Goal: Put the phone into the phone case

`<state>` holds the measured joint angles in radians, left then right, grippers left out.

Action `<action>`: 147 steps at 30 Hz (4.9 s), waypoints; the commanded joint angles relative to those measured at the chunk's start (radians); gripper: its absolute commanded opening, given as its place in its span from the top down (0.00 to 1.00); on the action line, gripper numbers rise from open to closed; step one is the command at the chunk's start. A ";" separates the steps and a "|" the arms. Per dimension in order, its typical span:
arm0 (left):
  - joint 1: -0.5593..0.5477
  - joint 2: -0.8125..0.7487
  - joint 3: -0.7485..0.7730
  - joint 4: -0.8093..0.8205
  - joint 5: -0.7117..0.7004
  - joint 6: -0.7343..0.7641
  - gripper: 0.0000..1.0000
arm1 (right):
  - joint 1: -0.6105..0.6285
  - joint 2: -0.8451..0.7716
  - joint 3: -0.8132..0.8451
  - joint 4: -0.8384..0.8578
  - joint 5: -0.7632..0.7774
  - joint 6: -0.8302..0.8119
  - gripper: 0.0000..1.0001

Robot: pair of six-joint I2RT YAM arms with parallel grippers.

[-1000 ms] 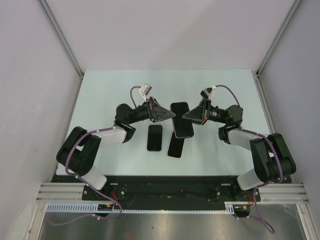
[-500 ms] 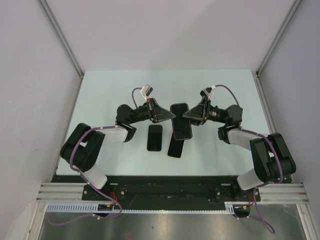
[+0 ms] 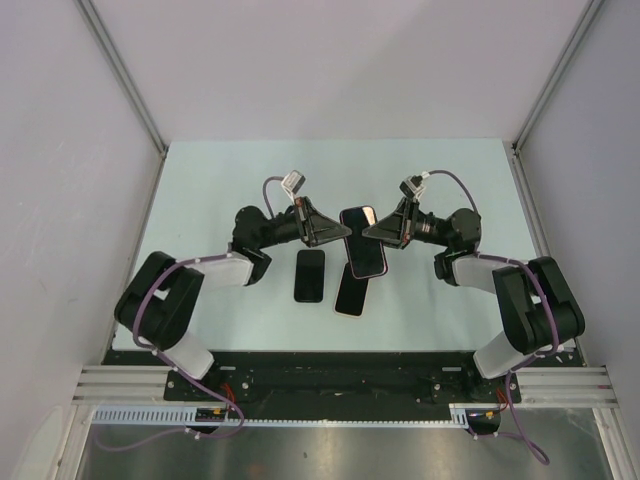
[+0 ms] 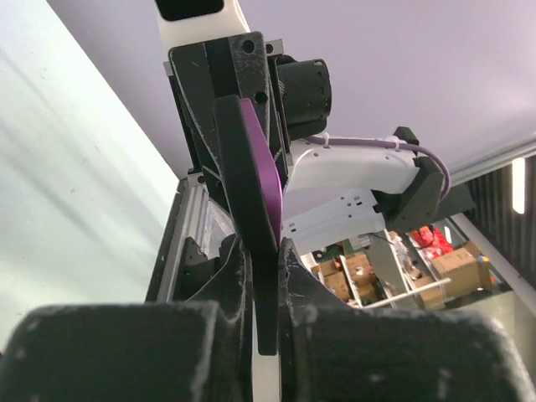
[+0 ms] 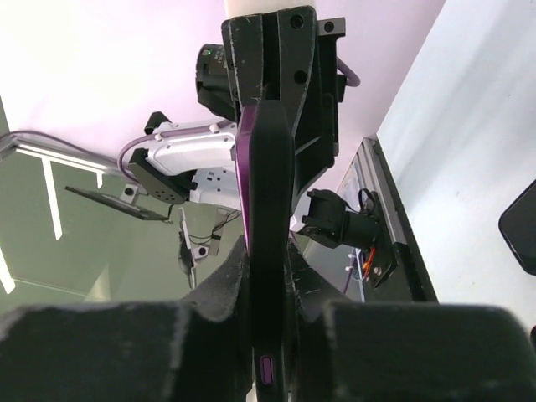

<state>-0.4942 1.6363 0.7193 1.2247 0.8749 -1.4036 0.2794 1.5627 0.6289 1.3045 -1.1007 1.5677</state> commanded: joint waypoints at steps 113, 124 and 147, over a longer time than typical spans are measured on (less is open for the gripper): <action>-0.129 -0.230 0.035 -0.508 -0.001 0.442 0.94 | 0.053 -0.375 -0.021 -0.451 0.213 -0.440 0.77; -0.129 -0.274 0.060 -0.645 0.041 0.494 1.00 | -0.008 -0.348 -0.021 -0.306 0.141 -0.359 0.43; -0.129 -0.248 0.206 -1.180 -0.131 0.669 1.00 | -0.014 -0.415 0.026 -0.635 0.145 -0.760 1.00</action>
<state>-0.6228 1.3876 0.8677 0.2161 0.8616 -0.7834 0.2245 1.2232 0.5911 0.7914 -0.9714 0.9939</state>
